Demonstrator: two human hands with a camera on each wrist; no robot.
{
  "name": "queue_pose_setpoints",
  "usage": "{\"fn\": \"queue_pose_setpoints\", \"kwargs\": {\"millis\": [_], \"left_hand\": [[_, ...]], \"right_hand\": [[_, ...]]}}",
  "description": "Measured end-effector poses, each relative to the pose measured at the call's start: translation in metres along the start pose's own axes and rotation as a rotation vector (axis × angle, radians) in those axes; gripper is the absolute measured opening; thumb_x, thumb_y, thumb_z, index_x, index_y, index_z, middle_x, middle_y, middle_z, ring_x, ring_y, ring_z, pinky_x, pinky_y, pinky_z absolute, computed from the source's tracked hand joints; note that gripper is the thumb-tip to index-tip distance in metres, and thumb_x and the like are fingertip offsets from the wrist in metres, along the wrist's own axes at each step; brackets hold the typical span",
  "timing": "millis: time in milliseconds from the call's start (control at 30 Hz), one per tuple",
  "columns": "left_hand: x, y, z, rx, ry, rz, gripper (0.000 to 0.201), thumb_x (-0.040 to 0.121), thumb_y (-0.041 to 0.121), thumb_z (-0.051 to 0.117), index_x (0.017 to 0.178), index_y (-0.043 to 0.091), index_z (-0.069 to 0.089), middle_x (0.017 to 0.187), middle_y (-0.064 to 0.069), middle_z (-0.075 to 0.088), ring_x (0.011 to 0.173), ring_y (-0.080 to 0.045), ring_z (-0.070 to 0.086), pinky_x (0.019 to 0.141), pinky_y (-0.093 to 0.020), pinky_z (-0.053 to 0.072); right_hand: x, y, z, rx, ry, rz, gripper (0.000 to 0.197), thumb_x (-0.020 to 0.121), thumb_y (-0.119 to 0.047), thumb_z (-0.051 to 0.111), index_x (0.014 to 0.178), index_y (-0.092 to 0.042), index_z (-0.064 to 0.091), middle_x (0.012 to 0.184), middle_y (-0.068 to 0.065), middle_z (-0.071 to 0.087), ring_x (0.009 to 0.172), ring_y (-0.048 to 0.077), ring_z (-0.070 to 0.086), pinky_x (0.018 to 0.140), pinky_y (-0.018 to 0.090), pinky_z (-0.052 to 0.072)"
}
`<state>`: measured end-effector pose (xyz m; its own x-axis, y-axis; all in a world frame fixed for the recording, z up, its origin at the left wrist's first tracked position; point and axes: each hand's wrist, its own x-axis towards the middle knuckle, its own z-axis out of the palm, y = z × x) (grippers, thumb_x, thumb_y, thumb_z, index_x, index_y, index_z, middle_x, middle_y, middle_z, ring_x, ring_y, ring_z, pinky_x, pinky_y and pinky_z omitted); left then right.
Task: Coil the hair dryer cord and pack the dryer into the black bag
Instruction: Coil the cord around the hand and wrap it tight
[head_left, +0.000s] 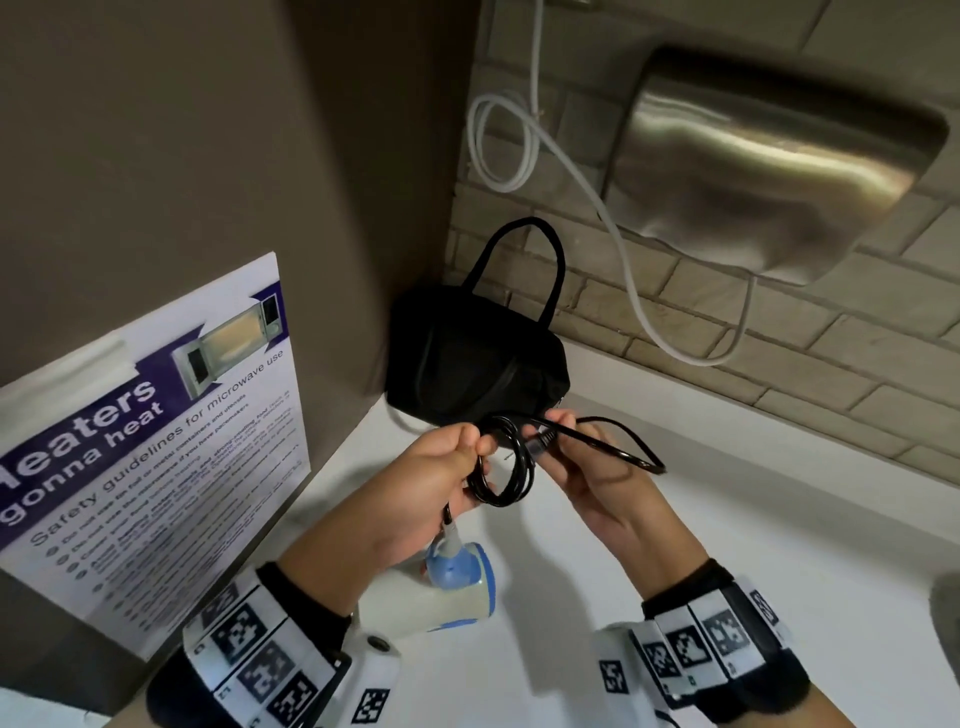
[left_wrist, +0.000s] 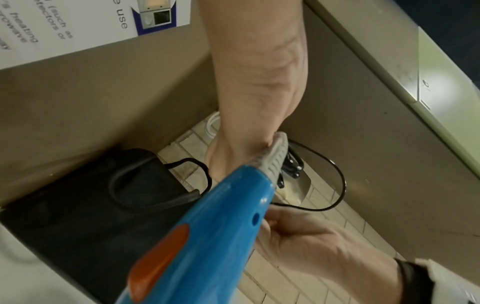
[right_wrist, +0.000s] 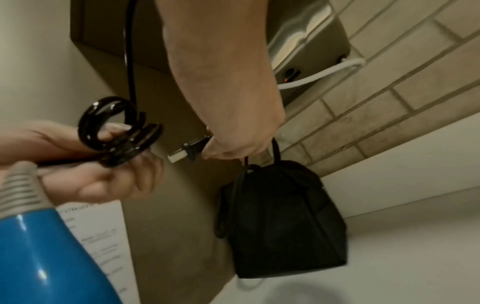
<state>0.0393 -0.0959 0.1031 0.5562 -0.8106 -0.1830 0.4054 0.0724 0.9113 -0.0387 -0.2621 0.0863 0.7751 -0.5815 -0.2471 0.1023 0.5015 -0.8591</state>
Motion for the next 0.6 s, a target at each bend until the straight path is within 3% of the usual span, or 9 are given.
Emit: {"fn": "queue_pose_setpoints", "kwargs": {"millis": [100, 133, 267, 367, 500, 600], "left_hand": [[0.001, -0.008, -0.005, 0.142, 0.018, 0.005, 0.027, 0.101, 0.027, 0.039, 0.081, 0.018, 0.056, 0.098, 0.001, 0.056, 0.102, -0.017, 0.052, 0.105, -0.037, 0.042], [0.001, -0.009, -0.007, 0.178, 0.047, 0.002, 0.025, 0.095, 0.035, 0.043, 0.083, 0.022, 0.061, 0.105, 0.002, 0.060, 0.110, -0.019, 0.053, 0.110, -0.042, 0.037], [0.002, -0.011, -0.013, 0.248, 0.111, -0.033, 0.036, 0.082, 0.053, 0.043, 0.098, 0.030, 0.066, 0.128, -0.001, 0.060, 0.123, -0.024, 0.052, 0.111, -0.045, 0.033], [0.003, -0.012, -0.010, 0.226, 0.145, -0.019, 0.039, 0.085, 0.055, 0.044, 0.108, 0.029, 0.061, 0.130, 0.002, 0.059, 0.123, -0.022, 0.053, 0.111, -0.044, 0.035], [0.005, -0.015, -0.009, 0.186, 0.140, -0.025, 0.052, 0.073, 0.066, 0.050, 0.102, 0.025, 0.062, 0.125, -0.007, 0.063, 0.121, -0.028, 0.055, 0.109, -0.048, 0.036], [0.006, -0.016, -0.007, 0.180, 0.131, -0.057, 0.051, 0.077, 0.064, 0.047, 0.107, 0.025, 0.062, 0.124, -0.003, 0.065, 0.119, -0.023, 0.058, 0.110, -0.046, 0.036]], "right_hand": [[-0.001, -0.001, 0.021, 0.037, 0.020, 0.087, 0.019, 0.094, 0.000, 0.049, 0.085, -0.005, 0.065, 0.079, 0.004, 0.068, 0.068, 0.013, 0.070, 0.057, 0.019, 0.057], [-0.002, -0.001, 0.024, 0.029, 0.014, 0.113, 0.020, 0.093, 0.000, 0.050, 0.085, -0.007, 0.067, 0.072, 0.001, 0.068, 0.063, 0.011, 0.068, 0.056, 0.018, 0.056], [-0.005, 0.004, 0.027, 0.032, -0.019, 0.202, 0.018, 0.094, -0.003, 0.049, 0.096, -0.003, 0.067, 0.083, 0.007, 0.072, 0.070, 0.012, 0.071, 0.059, 0.019, 0.057], [-0.009, 0.005, 0.028, 0.080, -0.021, 0.276, 0.019, 0.095, -0.004, 0.048, 0.095, -0.001, 0.067, 0.081, 0.007, 0.073, 0.067, 0.011, 0.071, 0.055, 0.019, 0.056], [-0.012, 0.004, 0.027, 0.143, -0.015, 0.328, 0.017, 0.095, -0.004, 0.049, 0.093, 0.001, 0.065, 0.076, 0.008, 0.073, 0.062, 0.011, 0.071, 0.052, 0.020, 0.056], [-0.017, 0.005, 0.032, 0.128, -0.064, 0.377, 0.019, 0.095, -0.009, 0.052, 0.096, 0.004, 0.066, 0.082, 0.014, 0.072, 0.064, 0.014, 0.071, 0.052, 0.020, 0.056]]}}
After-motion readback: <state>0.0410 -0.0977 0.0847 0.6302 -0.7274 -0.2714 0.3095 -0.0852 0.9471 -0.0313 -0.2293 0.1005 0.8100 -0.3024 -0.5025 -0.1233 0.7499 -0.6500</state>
